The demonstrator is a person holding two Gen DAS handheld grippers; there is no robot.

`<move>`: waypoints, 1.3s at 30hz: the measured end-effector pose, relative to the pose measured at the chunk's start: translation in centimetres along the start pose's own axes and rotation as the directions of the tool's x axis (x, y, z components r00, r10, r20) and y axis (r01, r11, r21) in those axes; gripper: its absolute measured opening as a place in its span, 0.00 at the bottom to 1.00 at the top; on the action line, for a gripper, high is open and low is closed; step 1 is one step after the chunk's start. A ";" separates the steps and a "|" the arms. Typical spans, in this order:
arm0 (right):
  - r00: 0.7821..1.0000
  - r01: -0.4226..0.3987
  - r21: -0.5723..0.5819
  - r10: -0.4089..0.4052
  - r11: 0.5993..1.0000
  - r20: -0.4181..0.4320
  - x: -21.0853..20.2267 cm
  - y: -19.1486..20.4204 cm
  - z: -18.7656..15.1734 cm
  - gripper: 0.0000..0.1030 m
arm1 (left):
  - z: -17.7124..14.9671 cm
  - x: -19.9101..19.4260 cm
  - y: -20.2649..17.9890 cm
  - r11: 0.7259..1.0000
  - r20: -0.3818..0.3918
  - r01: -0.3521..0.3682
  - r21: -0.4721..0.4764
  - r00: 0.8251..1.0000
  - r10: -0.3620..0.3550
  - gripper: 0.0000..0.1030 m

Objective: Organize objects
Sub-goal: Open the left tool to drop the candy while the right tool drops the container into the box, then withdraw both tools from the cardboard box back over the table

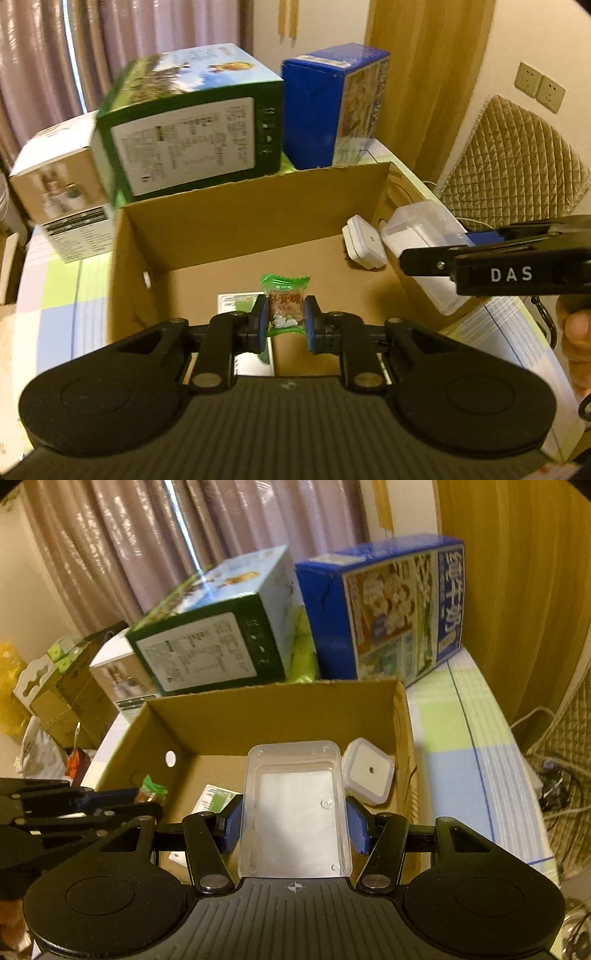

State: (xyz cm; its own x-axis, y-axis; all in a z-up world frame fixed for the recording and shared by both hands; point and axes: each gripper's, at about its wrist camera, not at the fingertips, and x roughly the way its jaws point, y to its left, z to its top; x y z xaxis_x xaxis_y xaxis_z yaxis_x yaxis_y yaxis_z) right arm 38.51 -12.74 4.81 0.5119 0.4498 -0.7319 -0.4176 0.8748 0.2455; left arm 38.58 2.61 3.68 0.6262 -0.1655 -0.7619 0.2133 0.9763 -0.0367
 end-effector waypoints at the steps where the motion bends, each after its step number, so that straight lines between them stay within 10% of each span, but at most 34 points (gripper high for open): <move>1: 1.000 0.001 0.004 -0.001 1.000 -0.003 0.4 -0.2 0.0 0.52 | 0.0 0.5 -0.1 1.000 -0.002 0.004 0.005 1.000 -0.004 0.15; 6: 1.000 0.011 0.019 -0.011 1.000 -0.005 1.4 -1.1 0.1 0.52 | 0.2 2.7 -0.4 1.000 0.012 0.009 0.009 1.000 -0.009 0.33; 14: 1.000 -0.003 0.010 0.003 1.000 0.002 2.5 -1.7 0.0 0.53 | -0.4 1.9 0.4 1.000 0.021 0.000 -0.024 1.000 0.000 0.33; 18: 0.997 -0.030 0.021 0.029 0.999 0.071 1.8 -2.0 0.0 0.78 | -0.9 0.3 1.0 0.999 0.041 -0.009 -0.042 0.999 0.011 0.41; 25: 0.992 -0.005 0.003 0.005 1.000 0.125 -1.6 -1.8 -0.7 0.79 | -2.5 -3.4 1.5 0.997 0.079 -0.024 -0.073 0.996 0.030 0.51; 39: 0.992 -0.025 -0.046 0.031 0.999 0.123 -11.6 0.9 -10.2 0.80 | -11.2 -12.0 -1.4 0.986 0.064 -0.066 -0.154 0.995 0.077 0.72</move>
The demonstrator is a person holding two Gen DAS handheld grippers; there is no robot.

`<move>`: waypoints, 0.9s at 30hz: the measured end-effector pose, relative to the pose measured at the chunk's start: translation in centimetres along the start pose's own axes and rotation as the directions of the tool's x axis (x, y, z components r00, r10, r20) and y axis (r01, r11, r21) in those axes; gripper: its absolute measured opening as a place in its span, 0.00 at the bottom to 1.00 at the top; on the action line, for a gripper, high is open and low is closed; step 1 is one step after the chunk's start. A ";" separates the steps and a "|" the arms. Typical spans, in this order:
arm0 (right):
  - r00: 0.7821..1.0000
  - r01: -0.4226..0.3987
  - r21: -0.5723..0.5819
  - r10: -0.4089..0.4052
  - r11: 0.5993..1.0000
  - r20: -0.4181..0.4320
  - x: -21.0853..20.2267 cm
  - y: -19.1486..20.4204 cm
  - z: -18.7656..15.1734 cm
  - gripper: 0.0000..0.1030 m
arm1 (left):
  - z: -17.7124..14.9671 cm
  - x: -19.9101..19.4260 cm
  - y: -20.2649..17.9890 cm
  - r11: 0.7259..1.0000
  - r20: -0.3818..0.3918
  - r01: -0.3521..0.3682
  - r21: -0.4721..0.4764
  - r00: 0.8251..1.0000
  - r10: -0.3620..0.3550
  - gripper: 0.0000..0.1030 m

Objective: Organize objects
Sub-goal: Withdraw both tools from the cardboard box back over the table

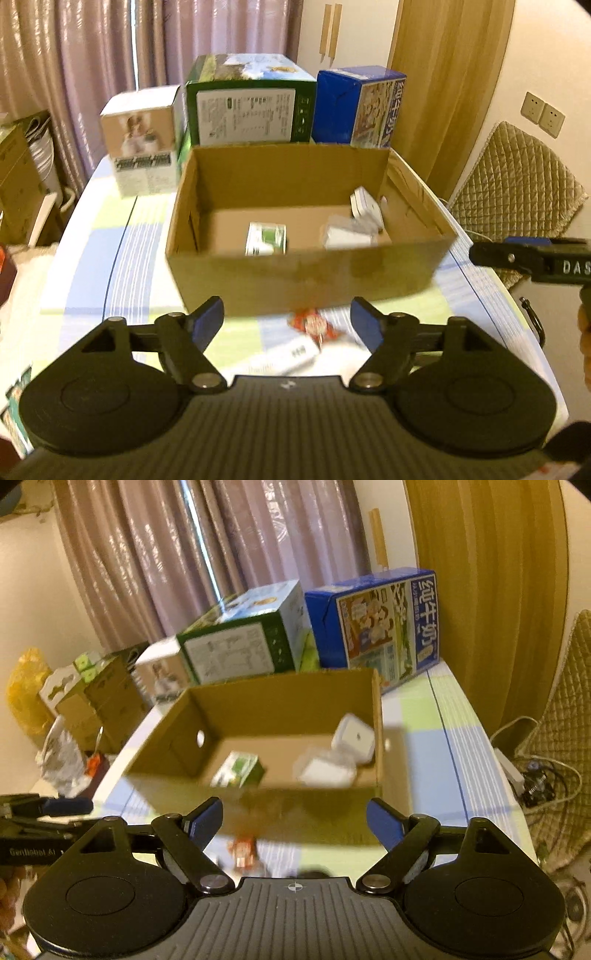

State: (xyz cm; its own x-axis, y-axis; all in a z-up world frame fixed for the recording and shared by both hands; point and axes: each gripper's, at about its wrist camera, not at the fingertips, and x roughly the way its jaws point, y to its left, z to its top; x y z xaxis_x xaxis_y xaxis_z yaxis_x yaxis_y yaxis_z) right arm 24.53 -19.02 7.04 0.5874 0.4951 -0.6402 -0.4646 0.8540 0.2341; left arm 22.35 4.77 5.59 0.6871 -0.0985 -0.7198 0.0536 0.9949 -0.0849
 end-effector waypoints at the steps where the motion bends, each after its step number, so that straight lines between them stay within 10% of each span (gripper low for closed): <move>1: 1.000 -0.002 -0.003 0.002 1.000 -0.010 -0.7 0.2 -0.8 0.80 | -0.7 -0.7 -0.2 1.000 -0.007 0.001 -0.008 1.000 -0.001 0.73; 9: 0.999 0.020 0.045 -0.018 0.999 -0.042 -5.8 0.9 -7.5 0.91 | -6.4 -5.8 -2.3 0.999 -0.009 0.013 -0.036 1.000 -0.013 0.92; 27: 0.998 0.020 0.088 -0.015 0.996 -0.054 -11.5 1.7 -12.9 0.95 | -11.1 -11.5 -4.5 0.998 0.019 -0.010 -0.064 1.000 0.012 0.99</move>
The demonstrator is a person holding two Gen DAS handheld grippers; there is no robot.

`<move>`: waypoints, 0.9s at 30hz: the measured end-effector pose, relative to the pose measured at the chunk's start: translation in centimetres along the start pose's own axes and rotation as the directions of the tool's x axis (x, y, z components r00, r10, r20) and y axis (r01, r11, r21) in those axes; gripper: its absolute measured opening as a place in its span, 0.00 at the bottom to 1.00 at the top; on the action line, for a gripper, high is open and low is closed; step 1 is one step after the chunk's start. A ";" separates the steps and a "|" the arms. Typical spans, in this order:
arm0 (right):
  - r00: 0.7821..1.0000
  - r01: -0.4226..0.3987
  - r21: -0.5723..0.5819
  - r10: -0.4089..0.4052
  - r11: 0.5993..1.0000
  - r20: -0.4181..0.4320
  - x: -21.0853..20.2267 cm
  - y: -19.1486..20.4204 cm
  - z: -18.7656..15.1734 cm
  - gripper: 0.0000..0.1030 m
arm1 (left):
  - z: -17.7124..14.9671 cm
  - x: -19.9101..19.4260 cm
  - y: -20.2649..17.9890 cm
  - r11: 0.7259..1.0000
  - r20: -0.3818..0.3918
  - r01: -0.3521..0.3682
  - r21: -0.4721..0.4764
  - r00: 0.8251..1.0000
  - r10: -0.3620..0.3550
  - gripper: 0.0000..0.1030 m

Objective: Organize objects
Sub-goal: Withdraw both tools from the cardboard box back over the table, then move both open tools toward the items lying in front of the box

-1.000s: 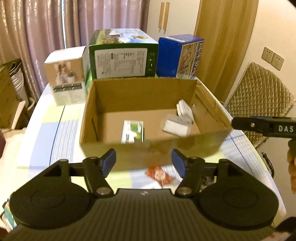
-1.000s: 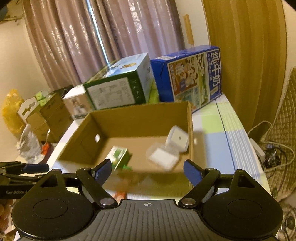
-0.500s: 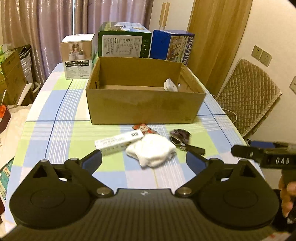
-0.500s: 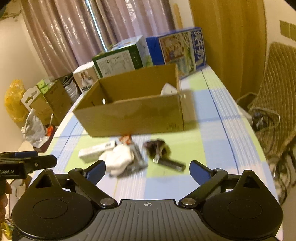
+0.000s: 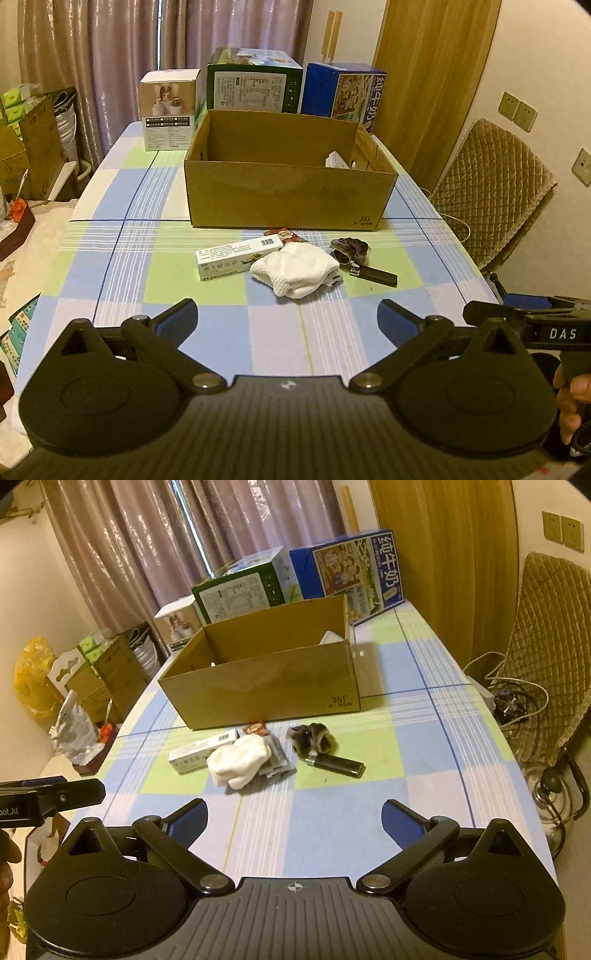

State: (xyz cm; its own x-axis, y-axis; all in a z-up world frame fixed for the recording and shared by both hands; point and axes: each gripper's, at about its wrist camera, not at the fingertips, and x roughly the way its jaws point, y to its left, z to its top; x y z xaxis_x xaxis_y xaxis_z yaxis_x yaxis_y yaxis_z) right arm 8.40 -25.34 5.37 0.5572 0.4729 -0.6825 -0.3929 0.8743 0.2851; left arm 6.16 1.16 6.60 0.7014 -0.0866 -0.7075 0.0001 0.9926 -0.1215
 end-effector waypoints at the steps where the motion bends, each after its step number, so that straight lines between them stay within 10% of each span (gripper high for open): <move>1: 1.000 0.000 0.003 0.000 1.000 0.001 -0.1 -0.1 -0.1 0.95 | -0.1 -0.1 0.0 1.000 0.000 0.000 -0.002 1.000 0.000 0.99; 27: 0.999 0.034 0.022 -0.033 0.999 -0.025 0.7 -0.8 -1.2 0.97 | -0.8 1.1 0.2 1.000 -0.015 0.006 0.013 1.000 -0.006 0.99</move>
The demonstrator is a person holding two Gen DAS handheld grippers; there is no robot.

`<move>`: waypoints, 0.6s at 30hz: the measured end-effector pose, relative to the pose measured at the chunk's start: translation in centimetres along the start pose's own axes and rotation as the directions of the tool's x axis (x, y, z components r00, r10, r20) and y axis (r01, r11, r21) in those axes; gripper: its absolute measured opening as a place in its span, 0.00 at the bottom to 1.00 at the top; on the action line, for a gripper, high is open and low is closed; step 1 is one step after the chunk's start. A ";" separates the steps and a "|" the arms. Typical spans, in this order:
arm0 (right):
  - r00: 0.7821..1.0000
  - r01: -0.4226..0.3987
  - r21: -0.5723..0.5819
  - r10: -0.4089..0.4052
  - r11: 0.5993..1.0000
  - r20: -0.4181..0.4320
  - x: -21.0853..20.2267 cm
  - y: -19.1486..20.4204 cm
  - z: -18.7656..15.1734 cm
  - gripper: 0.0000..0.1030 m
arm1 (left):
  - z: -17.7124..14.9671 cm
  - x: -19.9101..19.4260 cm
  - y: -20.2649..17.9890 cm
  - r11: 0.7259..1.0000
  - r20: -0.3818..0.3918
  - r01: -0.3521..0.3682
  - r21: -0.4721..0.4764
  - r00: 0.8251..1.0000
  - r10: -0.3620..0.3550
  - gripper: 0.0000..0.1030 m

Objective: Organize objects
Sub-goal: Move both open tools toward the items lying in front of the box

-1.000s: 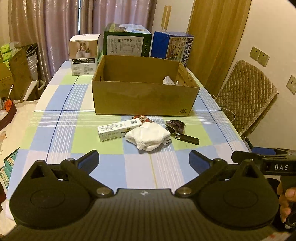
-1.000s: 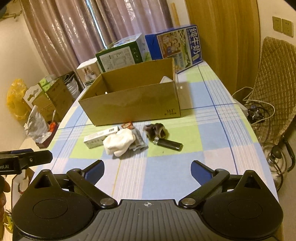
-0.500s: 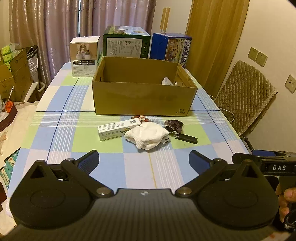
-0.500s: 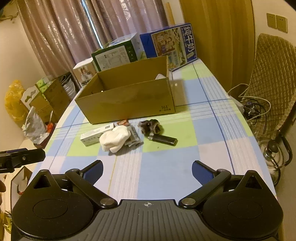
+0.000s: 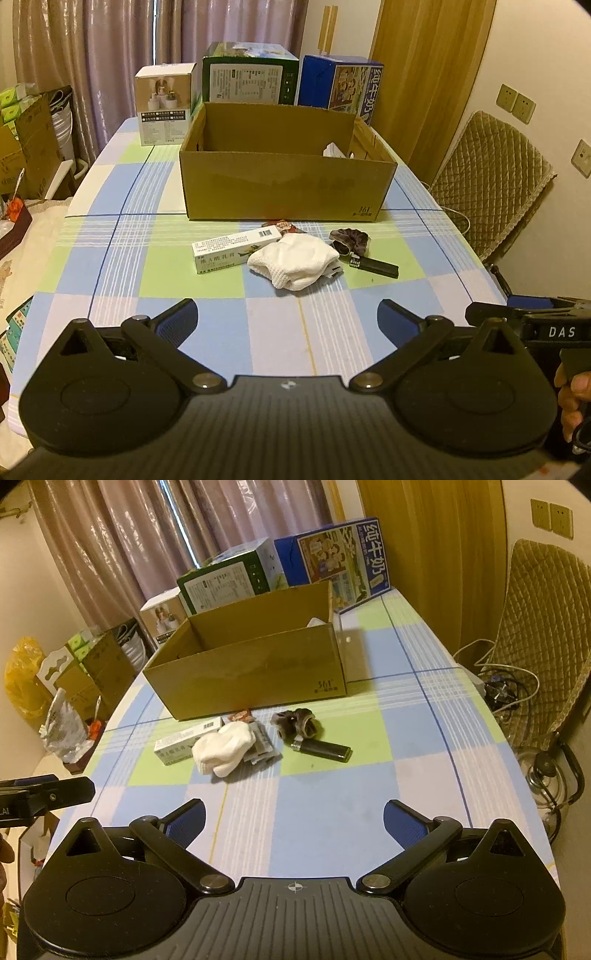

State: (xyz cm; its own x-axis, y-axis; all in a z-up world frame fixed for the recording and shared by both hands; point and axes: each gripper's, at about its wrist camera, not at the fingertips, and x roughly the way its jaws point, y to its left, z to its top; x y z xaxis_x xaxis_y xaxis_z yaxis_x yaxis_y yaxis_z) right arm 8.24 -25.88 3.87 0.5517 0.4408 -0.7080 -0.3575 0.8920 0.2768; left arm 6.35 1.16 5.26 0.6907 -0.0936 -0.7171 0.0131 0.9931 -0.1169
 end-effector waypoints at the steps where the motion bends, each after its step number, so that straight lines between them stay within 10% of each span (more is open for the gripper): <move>1: 1.000 0.001 0.001 -0.001 1.000 -0.003 0.1 0.0 0.0 0.97 | -0.1 0.1 0.0 1.000 -0.002 0.000 -0.002 1.000 0.000 0.99; 18: 0.999 0.015 0.007 -0.015 1.000 -0.037 1.7 -0.6 -0.5 0.97 | -0.3 1.7 0.7 1.000 -0.024 0.003 -0.011 1.000 -0.004 0.99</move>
State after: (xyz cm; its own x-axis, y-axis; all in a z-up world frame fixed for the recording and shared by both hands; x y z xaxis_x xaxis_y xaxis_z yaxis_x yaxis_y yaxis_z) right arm 9.01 -25.72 2.23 0.5289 0.4234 -0.7355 -0.3437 0.8993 0.2705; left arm 7.35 1.71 3.72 0.6728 -0.0989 -0.7331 0.0078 0.9919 -0.1267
